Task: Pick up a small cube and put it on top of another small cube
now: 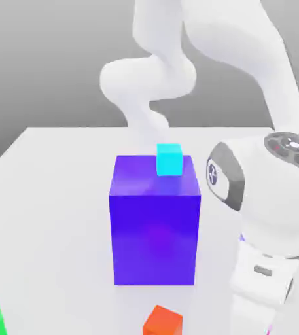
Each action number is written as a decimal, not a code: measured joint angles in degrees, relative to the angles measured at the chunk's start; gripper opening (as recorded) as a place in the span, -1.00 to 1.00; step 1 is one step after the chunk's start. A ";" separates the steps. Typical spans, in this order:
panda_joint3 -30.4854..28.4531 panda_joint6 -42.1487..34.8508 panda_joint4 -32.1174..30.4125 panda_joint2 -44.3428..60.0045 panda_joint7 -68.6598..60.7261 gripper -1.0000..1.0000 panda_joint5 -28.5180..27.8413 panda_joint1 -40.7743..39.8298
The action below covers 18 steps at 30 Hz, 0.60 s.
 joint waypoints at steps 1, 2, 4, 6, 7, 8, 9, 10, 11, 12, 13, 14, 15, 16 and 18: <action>-1.35 -0.38 0.04 -0.24 0.97 -1.00 0.76 -1.22; -2.65 -0.76 0.08 -0.48 1.93 -1.00 1.55 -2.48; -5.24 -1.50 0.12 -0.94 3.89 -1.00 3.05 -5.00; -7.87 -2.23 0.13 -1.40 5.87 -1.00 4.52 -7.51; -9.20 -2.60 0.13 -1.63 6.88 -1.00 5.24 -8.77; -10.56 -2.97 0.12 -1.86 7.91 -1.00 5.96 -10.04; -11.93 -3.35 0.11 -2.09 8.96 -1.00 6.67 -11.32; -13.33 -3.71 0.11 -2.30 10.02 -1.00 7.39 -12.62; -14.77 -4.11 0.09 -2.54 11.12 -1.00 8.09 -13.93; -15.98 -4.14 0.37 -2.08 11.98 -1.00 9.16 -15.42; -16.76 -3.64 0.92 -0.77 12.56 -1.00 10.68 -17.27; -16.96 -2.37 1.77 1.69 12.65 -1.00 12.91 -19.49; -16.52 -0.85 2.30 3.97 12.22 -1.00 14.73 -21.01; -16.17 0.11 2.59 5.34 11.90 1.00 15.78 -21.87; -16.17 0.10 2.59 5.34 11.90 1.00 15.79 -21.87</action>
